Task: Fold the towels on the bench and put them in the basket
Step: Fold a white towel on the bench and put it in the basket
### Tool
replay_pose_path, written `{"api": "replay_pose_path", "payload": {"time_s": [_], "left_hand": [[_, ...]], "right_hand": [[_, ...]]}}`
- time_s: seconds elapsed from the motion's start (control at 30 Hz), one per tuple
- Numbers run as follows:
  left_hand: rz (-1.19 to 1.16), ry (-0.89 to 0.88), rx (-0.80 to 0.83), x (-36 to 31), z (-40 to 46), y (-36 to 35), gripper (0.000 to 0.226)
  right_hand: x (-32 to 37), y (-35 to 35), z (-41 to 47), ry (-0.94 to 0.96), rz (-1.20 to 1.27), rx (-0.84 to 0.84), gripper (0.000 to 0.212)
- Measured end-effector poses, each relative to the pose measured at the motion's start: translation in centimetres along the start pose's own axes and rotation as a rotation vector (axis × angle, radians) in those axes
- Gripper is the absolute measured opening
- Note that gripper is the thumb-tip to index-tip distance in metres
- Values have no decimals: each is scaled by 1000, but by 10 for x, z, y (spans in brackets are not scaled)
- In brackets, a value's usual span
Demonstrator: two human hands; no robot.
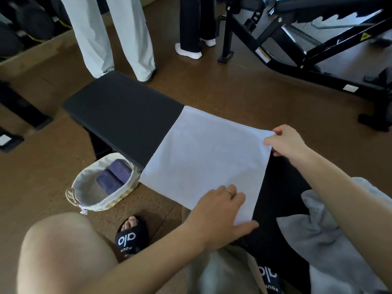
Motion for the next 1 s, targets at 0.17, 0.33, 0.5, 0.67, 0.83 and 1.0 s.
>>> {"api": "replay_pose_path", "payload": {"time_s": [0.17, 0.33, 0.5, 0.67, 0.83, 1.0], "left_hand": [[-325, 763, -302, 152, -18, 49, 38], [-926, 1312, -244, 234, -52, 26, 53], [-1039, 1234, -205, 228, -48, 13, 27], [-878, 1145, -277, 221, -52, 19, 13], [-757, 1072, -345, 222, -52, 30, 14], [-785, 1102, -252, 231, -48, 24, 15]], "right_hand": [[46, -19, -63, 396, -464, -121, 55], [57, -98, -150, 546, -373, 171, 15], [45, -107, -194, 619, -413, 78, 12], [32, -106, -213, 753, -426, -17, 23], [34, -108, -216, 863, -537, 5, 15], [41, -112, -211, 919, -619, 49, 9]]}}
Point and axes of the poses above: each hand's wrist, its own z-axis towards the middle knuckle, its own y-axis out of the back of the hand, x = y × z, the point moved 8 cm from there along z, towards the middle knuckle, and after that the axes turned 15 degrees about y, right-handed, at the moved point
